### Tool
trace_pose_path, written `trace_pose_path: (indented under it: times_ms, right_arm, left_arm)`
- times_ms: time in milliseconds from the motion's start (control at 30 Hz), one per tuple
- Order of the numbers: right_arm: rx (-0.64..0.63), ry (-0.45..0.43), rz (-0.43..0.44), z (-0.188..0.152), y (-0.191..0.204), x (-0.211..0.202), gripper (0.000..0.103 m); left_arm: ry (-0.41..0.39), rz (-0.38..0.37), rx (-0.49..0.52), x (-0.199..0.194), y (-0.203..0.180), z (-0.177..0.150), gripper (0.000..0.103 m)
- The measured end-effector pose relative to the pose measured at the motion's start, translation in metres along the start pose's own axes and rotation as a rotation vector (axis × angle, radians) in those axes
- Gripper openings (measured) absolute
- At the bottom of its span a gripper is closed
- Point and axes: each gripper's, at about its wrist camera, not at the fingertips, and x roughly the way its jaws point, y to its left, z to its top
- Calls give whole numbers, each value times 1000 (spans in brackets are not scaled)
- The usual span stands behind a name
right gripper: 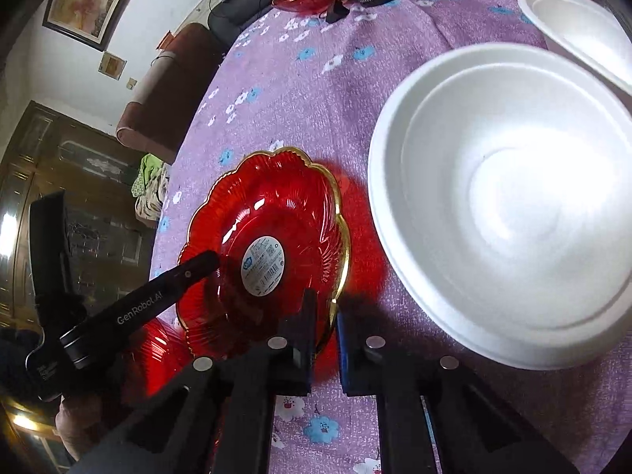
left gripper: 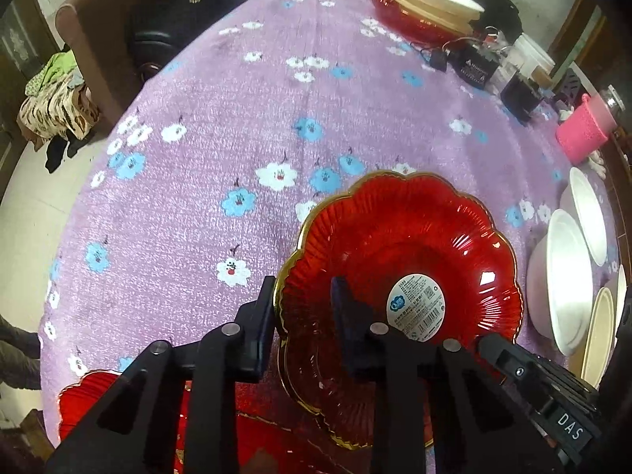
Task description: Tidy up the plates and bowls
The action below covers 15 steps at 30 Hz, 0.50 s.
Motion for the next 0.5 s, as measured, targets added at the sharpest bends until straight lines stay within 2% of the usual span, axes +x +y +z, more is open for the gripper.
trace_pose_path:
  times_ms: [333, 500]
  right_arm:
    - [-55, -63, 5, -3, 17, -23, 8]
    - [-113, -94, 12, -15, 33, -41, 8]
  left_arm:
    - [-83, -2, -17, -34, 4, -7, 24]
    - [-164, 15, -45, -66, 11, -25, 24]
